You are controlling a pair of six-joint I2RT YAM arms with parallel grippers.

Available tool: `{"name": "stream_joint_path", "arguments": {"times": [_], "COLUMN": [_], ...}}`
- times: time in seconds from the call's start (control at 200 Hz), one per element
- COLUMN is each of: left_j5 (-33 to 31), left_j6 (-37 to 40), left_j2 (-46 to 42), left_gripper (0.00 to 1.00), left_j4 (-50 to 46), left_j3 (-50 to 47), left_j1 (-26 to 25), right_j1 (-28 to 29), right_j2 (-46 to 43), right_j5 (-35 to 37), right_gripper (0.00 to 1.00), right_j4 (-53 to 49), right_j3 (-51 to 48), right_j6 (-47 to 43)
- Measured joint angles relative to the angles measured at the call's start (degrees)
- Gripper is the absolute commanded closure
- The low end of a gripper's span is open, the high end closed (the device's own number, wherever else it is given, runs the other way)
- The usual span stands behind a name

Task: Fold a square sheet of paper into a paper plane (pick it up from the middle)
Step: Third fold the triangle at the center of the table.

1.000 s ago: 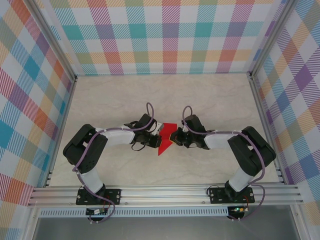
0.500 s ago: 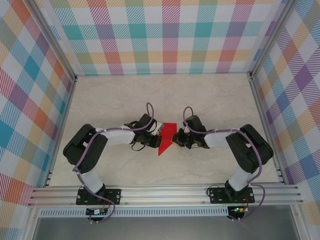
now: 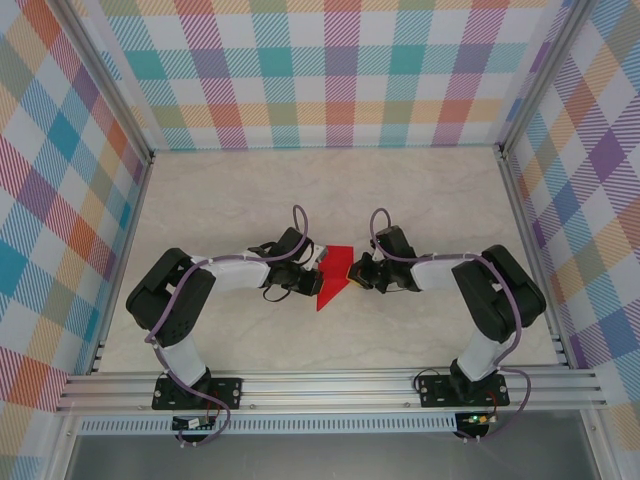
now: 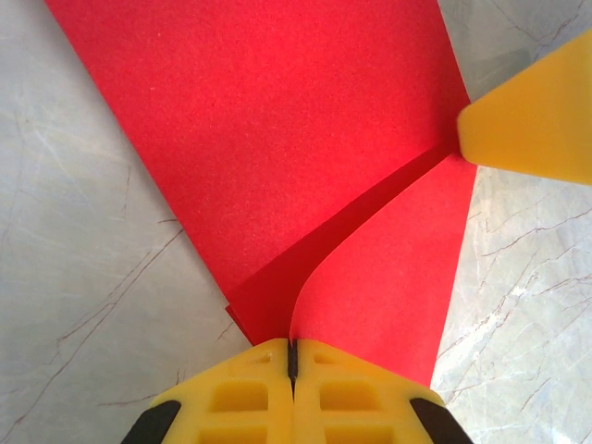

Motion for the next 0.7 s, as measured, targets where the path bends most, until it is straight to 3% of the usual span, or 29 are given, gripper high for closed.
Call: {"name": "stream_joint_path", "arguments": {"times": [0.505,0.7], "left_j5": [0.00,0.00], "left_j6": [0.02,0.00], "left_j2": [0.07,0.07], "left_gripper": [1.00,1.00], "left_j4": [-0.11,-0.11], "left_j3": [0.07,0.09], "left_j1": [0.00,0.00], "right_j1": [-1.77,-1.88], "right_j2": [-2.25,1.09], "right_j5": [0.20,0.35], "right_gripper": [0.98,0.99], "right_j4": [-4.07,-4.09], "right_j3": [2.34,3.37], "right_j6": [-2.64,-2.89]}}
